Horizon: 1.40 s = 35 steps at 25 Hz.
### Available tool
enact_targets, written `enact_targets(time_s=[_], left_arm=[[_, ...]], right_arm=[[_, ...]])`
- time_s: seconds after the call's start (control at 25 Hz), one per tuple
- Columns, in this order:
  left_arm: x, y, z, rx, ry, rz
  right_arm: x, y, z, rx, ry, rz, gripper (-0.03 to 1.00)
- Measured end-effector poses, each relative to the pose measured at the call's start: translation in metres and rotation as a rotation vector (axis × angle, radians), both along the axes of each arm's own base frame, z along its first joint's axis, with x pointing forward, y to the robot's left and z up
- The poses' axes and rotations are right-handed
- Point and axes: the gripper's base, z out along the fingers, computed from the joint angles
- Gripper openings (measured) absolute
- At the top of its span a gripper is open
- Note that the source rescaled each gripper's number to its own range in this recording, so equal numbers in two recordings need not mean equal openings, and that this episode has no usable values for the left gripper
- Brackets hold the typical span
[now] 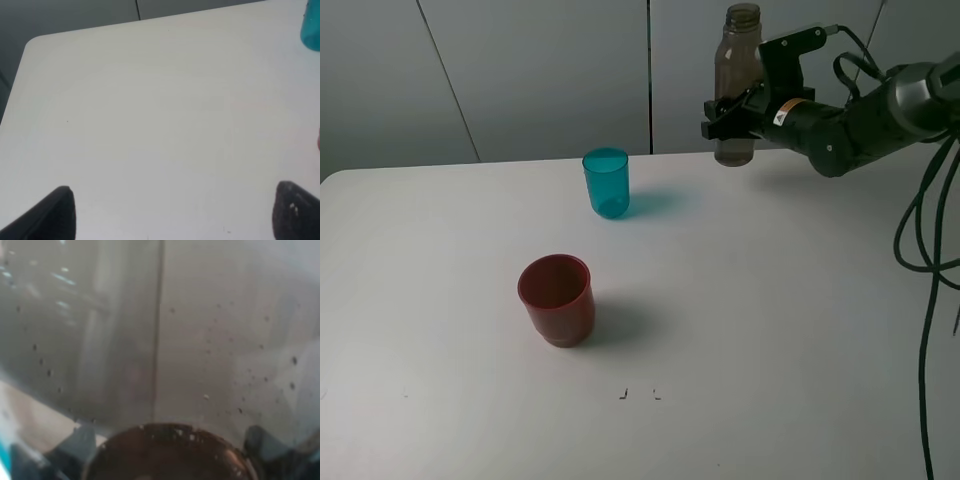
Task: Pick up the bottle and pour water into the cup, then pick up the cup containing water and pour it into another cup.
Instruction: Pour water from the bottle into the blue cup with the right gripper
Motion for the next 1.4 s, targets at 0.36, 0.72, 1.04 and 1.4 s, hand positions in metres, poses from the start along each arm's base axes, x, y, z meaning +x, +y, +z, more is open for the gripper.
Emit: enact_targets(time_s=[0.36,0.72,1.04,1.4], left_arm=[[0.000,0.000,0.000,0.000,0.000,0.000],[0.000,0.000,0.000,0.000,0.000,0.000],[0.000,0.000,0.000,0.000,0.000,0.000],[0.000,0.000,0.000,0.000,0.000,0.000]], right_arm=[[0.010,0.059,0.031,-0.045,-0.030,0.126,0.03],[0.024,0.087,0.022,-0.147,-0.057,0.210,0.03],[0.033,0.091,0.000,-0.313,-0.100,0.265,0.03],[0.045,0.077,0.000,-0.478,-0.176,0.282,0.03]])
